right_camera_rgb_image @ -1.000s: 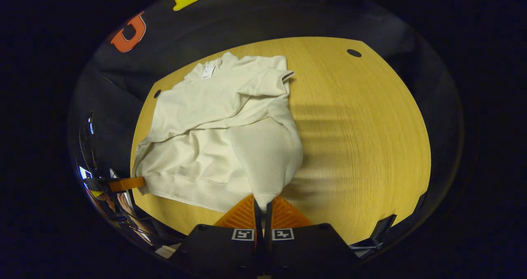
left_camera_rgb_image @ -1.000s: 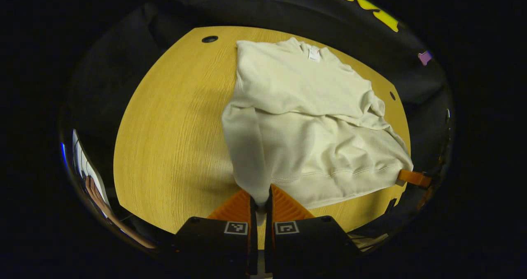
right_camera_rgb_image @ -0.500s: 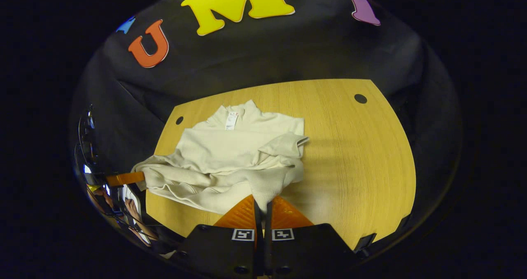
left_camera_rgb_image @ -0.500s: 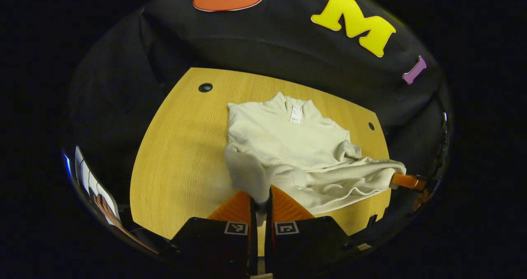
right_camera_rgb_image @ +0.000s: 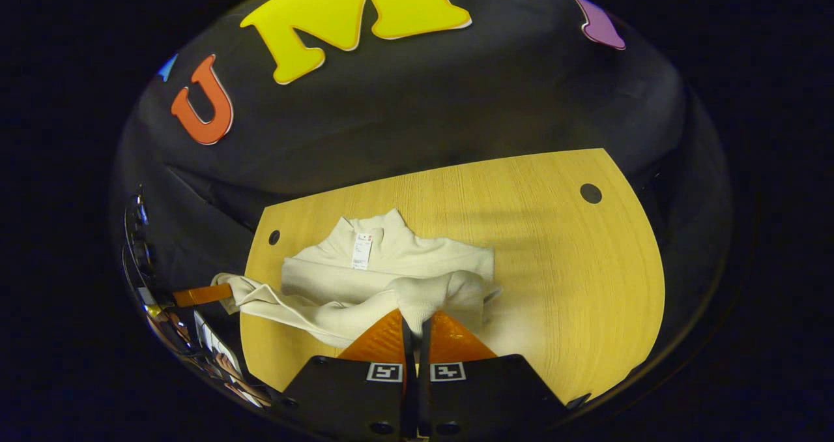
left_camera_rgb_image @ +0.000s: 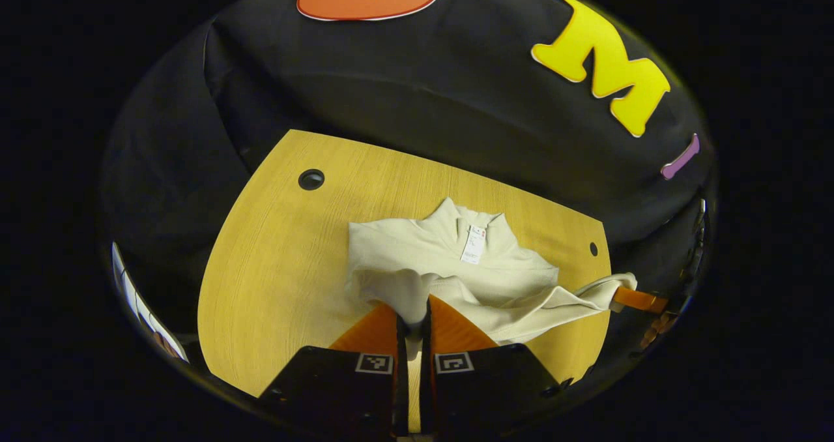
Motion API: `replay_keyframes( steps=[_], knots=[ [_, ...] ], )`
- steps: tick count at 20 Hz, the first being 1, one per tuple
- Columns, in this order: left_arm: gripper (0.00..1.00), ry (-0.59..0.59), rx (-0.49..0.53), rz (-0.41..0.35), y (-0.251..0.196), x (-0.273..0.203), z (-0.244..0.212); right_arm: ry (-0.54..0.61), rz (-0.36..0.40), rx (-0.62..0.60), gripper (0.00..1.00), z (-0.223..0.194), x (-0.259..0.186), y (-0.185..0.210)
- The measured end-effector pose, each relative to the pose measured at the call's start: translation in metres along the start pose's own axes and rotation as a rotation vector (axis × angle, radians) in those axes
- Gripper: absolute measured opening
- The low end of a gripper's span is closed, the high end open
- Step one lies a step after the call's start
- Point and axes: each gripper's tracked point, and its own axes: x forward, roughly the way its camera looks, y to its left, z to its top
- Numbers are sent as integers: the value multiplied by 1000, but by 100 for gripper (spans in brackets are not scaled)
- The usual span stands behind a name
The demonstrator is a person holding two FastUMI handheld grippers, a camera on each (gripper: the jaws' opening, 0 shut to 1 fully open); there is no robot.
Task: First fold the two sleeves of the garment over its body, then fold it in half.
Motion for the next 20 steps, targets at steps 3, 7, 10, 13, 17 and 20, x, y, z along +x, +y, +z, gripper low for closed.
replay_keyframes(
  steps=[3,7,10,13,17,20],
  knots=[
    [10,34,-6,27,14,77,14,23,-26,32,0,14,51,-1],
    [10,60,34,54,21,100,3,12,-66,70,2,27,98,-1],
    [23,30,67,37,12,106,14,-19,-102,39,2,32,102,2],
    [55,-12,78,18,4,110,20,-69,-106,3,17,37,104,9],
    [93,-88,69,11,3,104,33,-126,-89,-43,29,38,96,17],
    [94,-179,99,44,10,87,43,-163,-119,-121,75,39,86,14]
  ],
)
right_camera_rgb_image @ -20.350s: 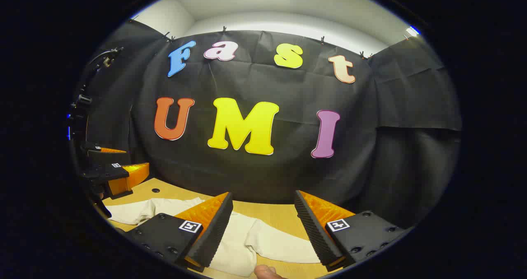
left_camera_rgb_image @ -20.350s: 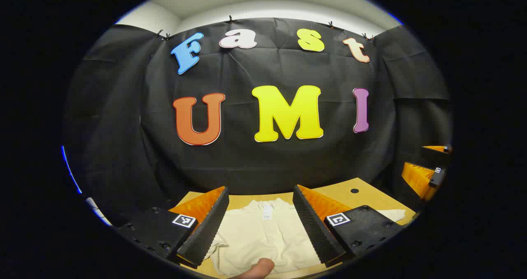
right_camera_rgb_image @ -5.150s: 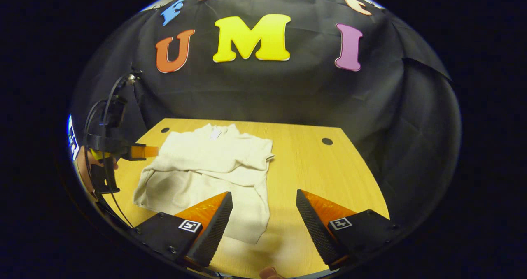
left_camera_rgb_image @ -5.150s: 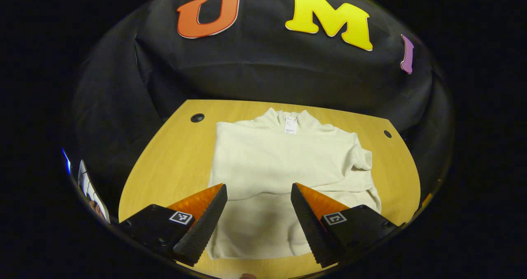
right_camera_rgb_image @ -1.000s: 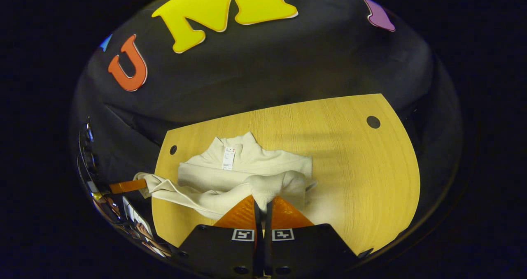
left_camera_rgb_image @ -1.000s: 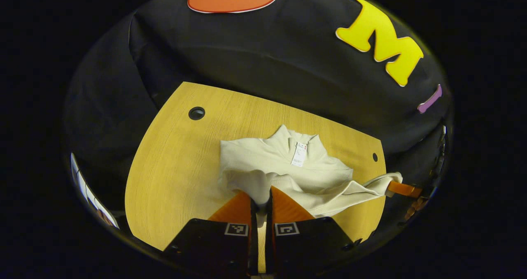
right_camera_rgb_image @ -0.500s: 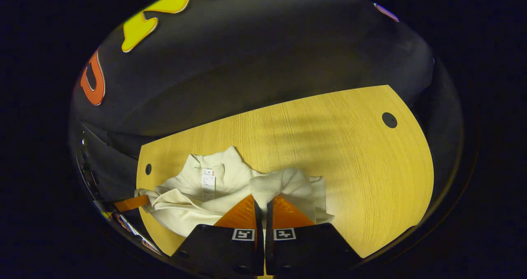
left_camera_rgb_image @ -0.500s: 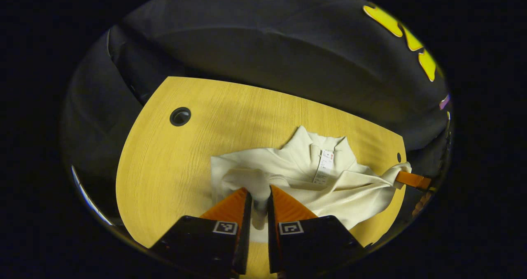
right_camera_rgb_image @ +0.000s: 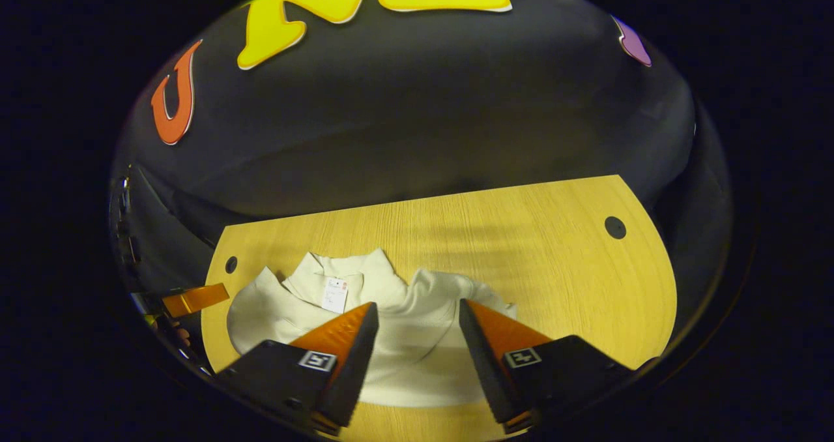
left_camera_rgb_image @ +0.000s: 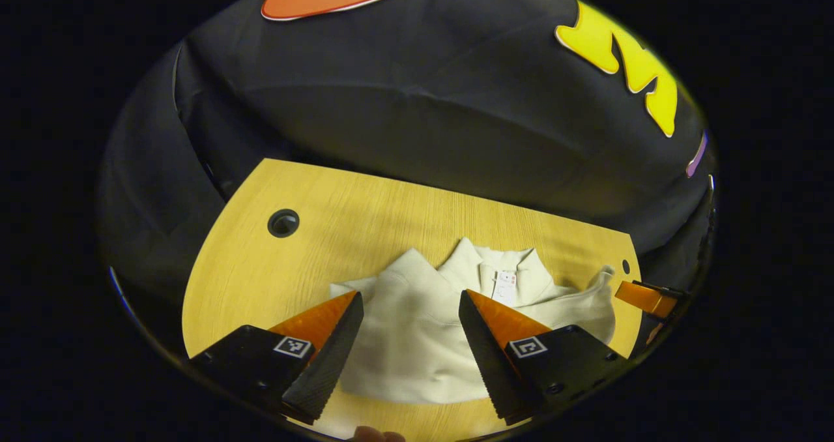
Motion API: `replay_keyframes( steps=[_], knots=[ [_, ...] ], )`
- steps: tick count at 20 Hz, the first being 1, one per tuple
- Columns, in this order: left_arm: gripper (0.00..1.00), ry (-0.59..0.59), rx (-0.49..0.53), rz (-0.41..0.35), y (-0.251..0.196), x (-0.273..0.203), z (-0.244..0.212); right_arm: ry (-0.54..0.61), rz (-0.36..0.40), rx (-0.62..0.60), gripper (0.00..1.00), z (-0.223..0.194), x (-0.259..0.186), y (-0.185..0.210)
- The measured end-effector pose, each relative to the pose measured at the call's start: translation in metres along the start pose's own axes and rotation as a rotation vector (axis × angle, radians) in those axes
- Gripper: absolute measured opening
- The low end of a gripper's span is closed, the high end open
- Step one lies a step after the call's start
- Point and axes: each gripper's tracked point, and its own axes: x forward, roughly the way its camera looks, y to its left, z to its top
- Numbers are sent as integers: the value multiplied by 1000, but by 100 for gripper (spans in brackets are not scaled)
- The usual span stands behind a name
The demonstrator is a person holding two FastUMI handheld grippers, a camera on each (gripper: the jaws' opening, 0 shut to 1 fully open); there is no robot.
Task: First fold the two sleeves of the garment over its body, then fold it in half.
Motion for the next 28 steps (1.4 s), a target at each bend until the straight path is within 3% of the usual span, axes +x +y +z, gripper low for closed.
replay_keyframes(
  steps=[1,2,3,12,16,19,20,24,28],
  knots=[
    [94,-28,10,15,3,-8,4,-15,-23,-25,88,1,-5,-4],
    [94,-60,21,20,0,-17,7,-33,-23,-39,89,3,-10,-1],
    [94,-91,28,23,-2,-27,10,-57,-25,-52,98,6,-19,2],
    [93,-338,108,65,-27,-75,-2,-286,-14,-156,98,52,-124,24],
    [93,-481,90,66,-32,-133,18,-421,-1,-170,93,85,-200,34],
    [93,-561,102,65,-37,-181,26,-530,-13,-171,97,107,-259,33],
    [93,-590,112,71,-36,-195,28,-559,-13,-164,92,109,-279,32],
    [93,-653,102,75,-31,-248,33,-638,-3,-138,96,104,-346,25],
    [93,-705,64,49,-28,-305,1,-674,-13,-123,96,69,-386,22]
  ],
)
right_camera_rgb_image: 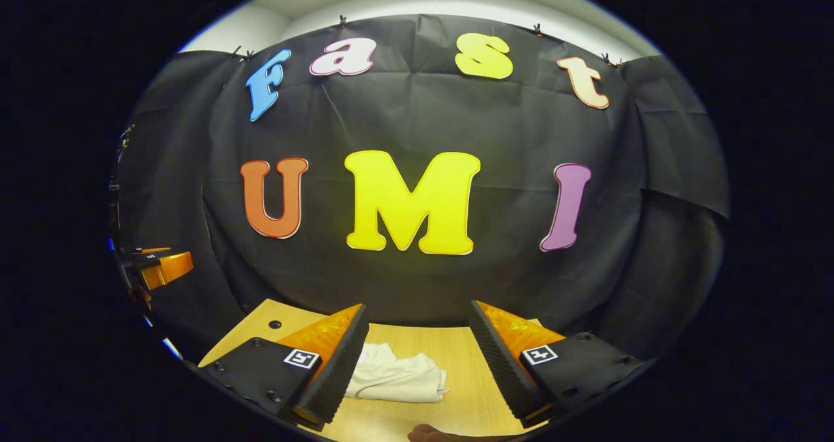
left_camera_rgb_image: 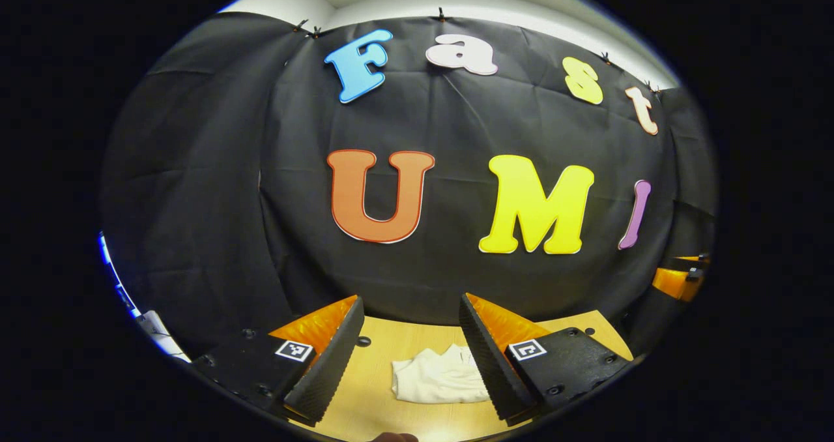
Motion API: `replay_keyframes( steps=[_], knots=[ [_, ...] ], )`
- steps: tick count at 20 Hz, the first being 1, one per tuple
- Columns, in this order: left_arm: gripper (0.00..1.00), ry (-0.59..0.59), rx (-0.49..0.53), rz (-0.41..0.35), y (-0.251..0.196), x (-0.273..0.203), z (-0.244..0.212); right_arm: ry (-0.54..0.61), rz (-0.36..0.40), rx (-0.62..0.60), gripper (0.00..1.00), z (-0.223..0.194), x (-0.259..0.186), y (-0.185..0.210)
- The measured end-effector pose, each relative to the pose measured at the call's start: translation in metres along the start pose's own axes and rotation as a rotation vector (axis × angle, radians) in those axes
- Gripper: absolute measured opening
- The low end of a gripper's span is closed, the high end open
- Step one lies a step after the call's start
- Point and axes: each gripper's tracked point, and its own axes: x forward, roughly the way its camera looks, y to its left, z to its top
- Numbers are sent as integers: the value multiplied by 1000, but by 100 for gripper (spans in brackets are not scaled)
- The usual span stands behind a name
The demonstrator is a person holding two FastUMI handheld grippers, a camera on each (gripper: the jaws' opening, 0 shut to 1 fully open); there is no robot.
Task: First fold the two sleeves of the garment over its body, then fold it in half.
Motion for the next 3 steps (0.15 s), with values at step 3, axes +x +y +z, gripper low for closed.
replay_keyframes(
  steps=[3],
  knots=[
    [93,-14,7,7,-3,-37,-9,-54,4,-14,96,-5,-42,4]
  ],
)
